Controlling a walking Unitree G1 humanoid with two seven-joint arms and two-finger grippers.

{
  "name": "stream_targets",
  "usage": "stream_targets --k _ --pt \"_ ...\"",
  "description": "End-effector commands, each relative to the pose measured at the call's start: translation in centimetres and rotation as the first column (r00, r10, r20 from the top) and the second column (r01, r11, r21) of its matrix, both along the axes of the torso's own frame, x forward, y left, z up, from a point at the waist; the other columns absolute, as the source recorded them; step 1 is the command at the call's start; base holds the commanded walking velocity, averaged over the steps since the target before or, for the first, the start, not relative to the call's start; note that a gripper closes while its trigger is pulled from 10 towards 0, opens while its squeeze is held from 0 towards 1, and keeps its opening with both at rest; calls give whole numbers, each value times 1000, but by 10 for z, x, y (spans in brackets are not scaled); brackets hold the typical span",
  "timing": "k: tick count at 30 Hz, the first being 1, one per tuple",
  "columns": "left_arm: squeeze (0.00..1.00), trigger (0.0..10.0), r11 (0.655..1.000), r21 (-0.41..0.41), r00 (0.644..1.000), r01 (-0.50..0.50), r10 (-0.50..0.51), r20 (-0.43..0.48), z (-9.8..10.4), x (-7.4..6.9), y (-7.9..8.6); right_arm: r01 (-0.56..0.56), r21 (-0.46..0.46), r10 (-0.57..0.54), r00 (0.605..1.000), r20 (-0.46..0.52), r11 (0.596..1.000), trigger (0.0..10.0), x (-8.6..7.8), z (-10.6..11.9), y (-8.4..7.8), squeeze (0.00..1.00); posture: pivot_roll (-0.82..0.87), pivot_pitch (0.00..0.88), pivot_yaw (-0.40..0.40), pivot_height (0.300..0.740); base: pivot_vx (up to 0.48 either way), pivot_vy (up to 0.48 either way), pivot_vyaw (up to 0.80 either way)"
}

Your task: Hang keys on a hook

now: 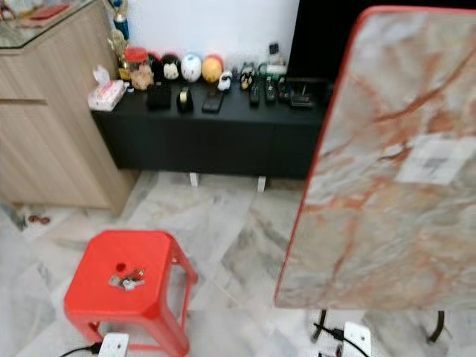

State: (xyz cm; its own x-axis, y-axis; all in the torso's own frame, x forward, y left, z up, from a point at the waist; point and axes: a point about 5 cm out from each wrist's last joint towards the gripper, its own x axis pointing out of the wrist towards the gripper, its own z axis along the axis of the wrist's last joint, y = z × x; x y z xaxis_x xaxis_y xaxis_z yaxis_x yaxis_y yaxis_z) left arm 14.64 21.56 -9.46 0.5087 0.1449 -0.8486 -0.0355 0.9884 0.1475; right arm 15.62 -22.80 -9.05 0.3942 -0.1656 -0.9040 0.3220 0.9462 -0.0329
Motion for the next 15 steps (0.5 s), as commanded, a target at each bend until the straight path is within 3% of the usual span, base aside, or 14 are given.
stream_targets --k 1,9,15 --pt "0 10000 1000 -3 1000 2 -2 -19 -2 -3 -2 2 -12 -2 1000 -6 1000 10000 -4 0 -6 0 -85 78 -45 740 0 -277 0" --pt "0 10000 1000 -8 1000 2 -2 -20 -2 -3 -2 -13 -12 13 1000 29 1000 10000 -2 1 -7 0 -98 65 -44 740 0 -35 0" --pt "0 10000 1000 -17 1000 9 -9 -21 -2 -4 -4 -125 -59 129 988 80 990 10000 4 5 -9 0 -113 46 -50 740 0 0 0"
